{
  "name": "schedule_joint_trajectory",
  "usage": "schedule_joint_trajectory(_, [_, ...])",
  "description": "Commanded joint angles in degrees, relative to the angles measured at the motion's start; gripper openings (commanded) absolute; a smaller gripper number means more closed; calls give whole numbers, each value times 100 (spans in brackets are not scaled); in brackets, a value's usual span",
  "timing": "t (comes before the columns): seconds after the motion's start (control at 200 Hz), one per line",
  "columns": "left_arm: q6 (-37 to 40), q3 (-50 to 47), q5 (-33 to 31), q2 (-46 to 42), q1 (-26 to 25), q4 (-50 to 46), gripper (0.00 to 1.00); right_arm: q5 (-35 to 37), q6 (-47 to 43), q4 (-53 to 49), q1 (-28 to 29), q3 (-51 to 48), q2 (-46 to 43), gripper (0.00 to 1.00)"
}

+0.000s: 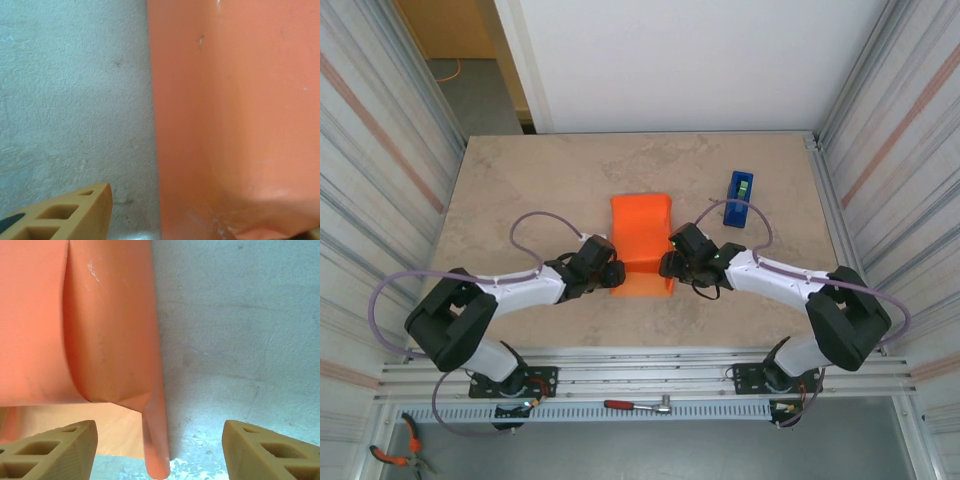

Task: Wrap the gift box in paper
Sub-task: Fold the third fold of the wrapping paper on the gift box.

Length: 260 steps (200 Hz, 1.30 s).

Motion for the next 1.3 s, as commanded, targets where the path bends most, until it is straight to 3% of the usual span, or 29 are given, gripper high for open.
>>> schedule_joint_trajectory(0.0, [-211, -74, -209, 55, -132, 43, 54, -151, -55, -219, 56, 174, 152, 62])
schedule_joint_trajectory(0.341, [-1009, -154, -701, -1, -513, -310, 48, -323, 329, -70, 63, 64, 677, 37])
schedule_joint_trajectory(0.431, [-1101, -130, -742, 99, -604, -299, 45, -368, 339, 0, 71, -5, 736, 22])
schedule_joint_trajectory(0.526, [-1169, -46, -822, 240, -717, -262, 41, -412, 289, 36, 96, -20, 783, 0])
schedule_joint_trajectory(0.626, [-1229, 62, -880, 400, -802, -274, 34, -383, 251, -3, 140, -17, 710, 0])
schedule_joint_trajectory(0.722, [-1271, 153, -952, 501, -839, -337, 26, -329, 242, -39, 187, -49, 550, 18])
schedule_joint_trajectory(0.817, [-1263, 248, -989, 579, -843, -409, 18, -264, 268, -162, 206, -57, 314, 52])
schedule_joint_trajectory(0.872, [-1225, 275, -992, 606, -847, -433, 13, -215, 275, -212, 218, -58, 186, 61])
schedule_joint_trajectory(1.067, [-1189, 295, -1034, 568, -852, -493, 15, -174, 221, -279, 214, 17, 35, 77])
schedule_joint_trajectory(1.298, [-963, 168, -1064, -54, -851, -675, 38, 19, 299, -476, 222, 82, -46, 85])
